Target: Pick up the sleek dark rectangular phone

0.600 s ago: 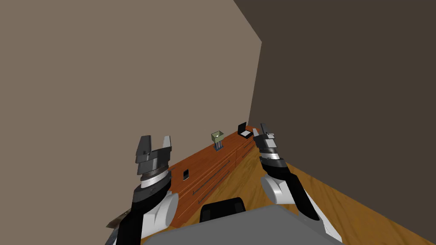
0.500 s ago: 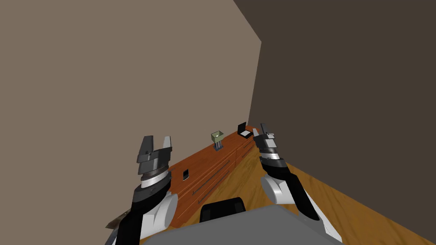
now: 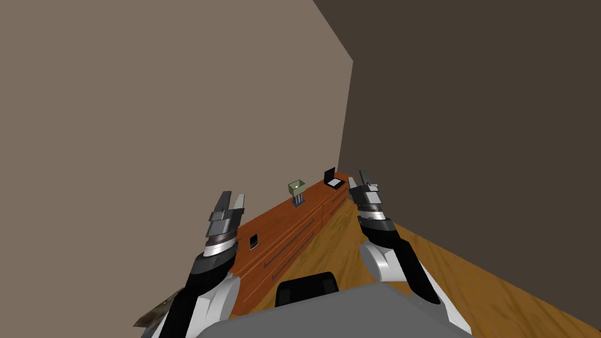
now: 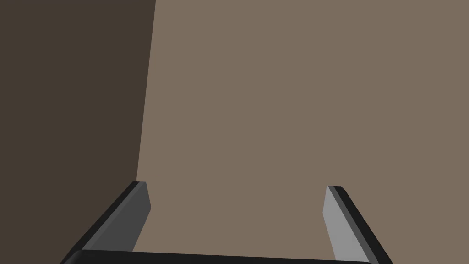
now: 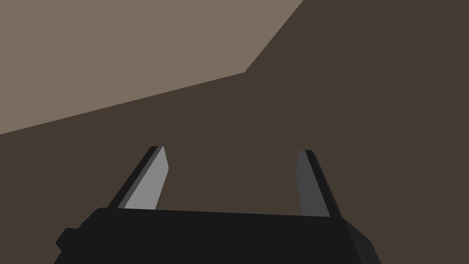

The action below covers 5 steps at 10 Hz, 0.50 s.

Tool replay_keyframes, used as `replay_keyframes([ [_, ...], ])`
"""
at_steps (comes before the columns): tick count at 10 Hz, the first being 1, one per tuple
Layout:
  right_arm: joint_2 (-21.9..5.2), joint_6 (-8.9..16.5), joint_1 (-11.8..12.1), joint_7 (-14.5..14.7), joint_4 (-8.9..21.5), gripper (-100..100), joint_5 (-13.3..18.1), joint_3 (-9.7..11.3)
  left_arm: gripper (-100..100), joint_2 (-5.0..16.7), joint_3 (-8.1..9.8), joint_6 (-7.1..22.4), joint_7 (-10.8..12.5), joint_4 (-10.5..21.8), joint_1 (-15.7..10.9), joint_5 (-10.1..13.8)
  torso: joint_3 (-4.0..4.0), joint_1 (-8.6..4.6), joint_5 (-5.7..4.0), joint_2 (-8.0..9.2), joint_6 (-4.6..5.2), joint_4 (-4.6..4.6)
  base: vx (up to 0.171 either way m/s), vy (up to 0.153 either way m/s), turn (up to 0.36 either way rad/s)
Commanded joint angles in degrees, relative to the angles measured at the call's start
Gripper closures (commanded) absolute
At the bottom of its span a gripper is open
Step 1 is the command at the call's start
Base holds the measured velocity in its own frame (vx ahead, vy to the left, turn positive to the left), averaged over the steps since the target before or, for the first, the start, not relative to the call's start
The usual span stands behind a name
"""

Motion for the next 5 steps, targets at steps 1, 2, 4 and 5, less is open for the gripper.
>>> replay_keyframes([
  [1,0.0,0.0,0.0,0.0,0.0,0,0.0,0.0,-100,1.2,0.45,1.7,0.0,0.5,0.0,0.8,0.0,0.0,0.0,0.0,0.0,0.0,-0.035,0.001,-0.058],
  [2,0.0,0.0,0.0,0.0,0.0,0,0.0,0.0,-100,2.7,0.56,3.6,-0.3,1.7,0.3,1.8,-0.02,0.0,0.0,-0.05,-0.01,0.0,-0.028,0.006,-0.092],
  [4,0.0,0.0,0.0,0.0,0.0,0,0.0,0.0,-100,4.3,0.68,5.6,-0.7,3.0,0.6,2.9,-0.03,0.05,0.01,-0.05,0.02,-0.01,-0.042,0.014,-0.134],
  [5,0.0,0.0,0.0,0.0,0.0,0,0.0,0.0,-100,5.8,0.82,7.4,-1.1,4.5,0.9,4.1,-0.03,0.04,0.01,-0.06,-0.02,-0.01,-0.029,0.012,-0.097],
])
